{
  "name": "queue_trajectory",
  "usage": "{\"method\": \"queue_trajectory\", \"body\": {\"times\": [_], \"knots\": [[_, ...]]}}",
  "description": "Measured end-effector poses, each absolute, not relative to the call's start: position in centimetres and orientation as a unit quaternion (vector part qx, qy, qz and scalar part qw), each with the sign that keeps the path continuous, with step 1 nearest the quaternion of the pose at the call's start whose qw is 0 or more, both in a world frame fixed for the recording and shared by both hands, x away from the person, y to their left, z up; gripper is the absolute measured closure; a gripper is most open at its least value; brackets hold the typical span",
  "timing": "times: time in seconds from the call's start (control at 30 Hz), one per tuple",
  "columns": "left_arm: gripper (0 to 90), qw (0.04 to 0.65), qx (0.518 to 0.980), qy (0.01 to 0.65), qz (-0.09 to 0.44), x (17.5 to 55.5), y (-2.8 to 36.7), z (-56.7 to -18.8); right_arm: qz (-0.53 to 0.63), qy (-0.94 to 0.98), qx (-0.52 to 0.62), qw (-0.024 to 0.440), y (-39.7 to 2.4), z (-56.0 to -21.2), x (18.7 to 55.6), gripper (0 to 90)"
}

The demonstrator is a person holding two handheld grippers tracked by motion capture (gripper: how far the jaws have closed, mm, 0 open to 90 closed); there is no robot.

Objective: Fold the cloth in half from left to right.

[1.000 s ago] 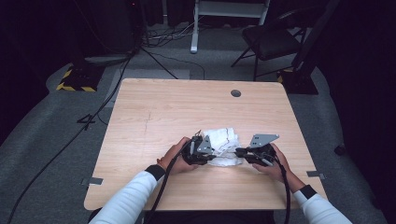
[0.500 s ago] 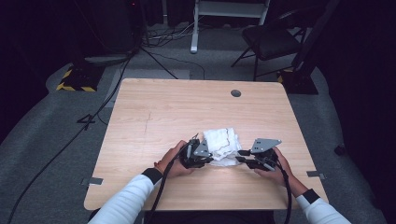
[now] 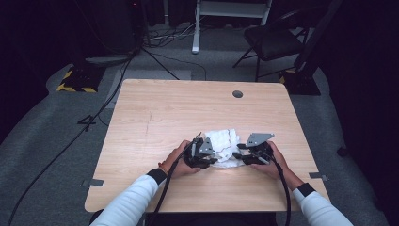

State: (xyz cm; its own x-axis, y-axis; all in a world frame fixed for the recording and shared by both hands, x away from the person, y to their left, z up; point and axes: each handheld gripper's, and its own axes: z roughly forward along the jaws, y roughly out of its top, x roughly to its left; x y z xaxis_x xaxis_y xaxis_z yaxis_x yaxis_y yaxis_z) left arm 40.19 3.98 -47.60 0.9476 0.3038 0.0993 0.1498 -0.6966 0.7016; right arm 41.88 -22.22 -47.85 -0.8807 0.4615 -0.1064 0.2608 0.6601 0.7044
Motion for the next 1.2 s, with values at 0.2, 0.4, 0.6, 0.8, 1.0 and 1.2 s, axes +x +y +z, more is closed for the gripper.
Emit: {"method": "queue_trajectory", "body": {"times": [0.2, 0.4, 0.6, 0.8, 1.0, 1.2], "knots": [[86.1, 0.373, 0.913, 0.119, 0.114, 40.1, 4.7, -47.0, 0.358, 0.902, 0.184, 0.153, -22.2, -47.3, 41.4, 82.6], [89.3, 0.385, 0.910, 0.113, 0.103, 39.7, 5.1, -46.5, 0.378, 0.898, 0.168, 0.153, -22.6, -45.9, 40.1, 83.9], [65.2, 0.380, 0.914, 0.114, 0.088, 39.6, 4.6, -46.8, 0.373, 0.903, 0.151, 0.152, -22.6, -45.3, 38.5, 83.9], [80.3, 0.359, 0.923, 0.105, 0.087, 39.6, 4.2, -47.7, 0.353, 0.913, 0.149, 0.142, -22.6, -46.8, 37.6, 83.7], [87.8, 0.343, 0.931, 0.101, 0.078, 39.7, 4.3, -48.2, 0.354, 0.912, 0.164, 0.131, -23.1, -47.6, 37.9, 83.6], [88.2, 0.345, 0.931, 0.100, 0.068, 38.9, 5.1, -48.2, 0.348, 0.914, 0.169, 0.127, -23.2, -48.3, 37.6, 78.8]]}}
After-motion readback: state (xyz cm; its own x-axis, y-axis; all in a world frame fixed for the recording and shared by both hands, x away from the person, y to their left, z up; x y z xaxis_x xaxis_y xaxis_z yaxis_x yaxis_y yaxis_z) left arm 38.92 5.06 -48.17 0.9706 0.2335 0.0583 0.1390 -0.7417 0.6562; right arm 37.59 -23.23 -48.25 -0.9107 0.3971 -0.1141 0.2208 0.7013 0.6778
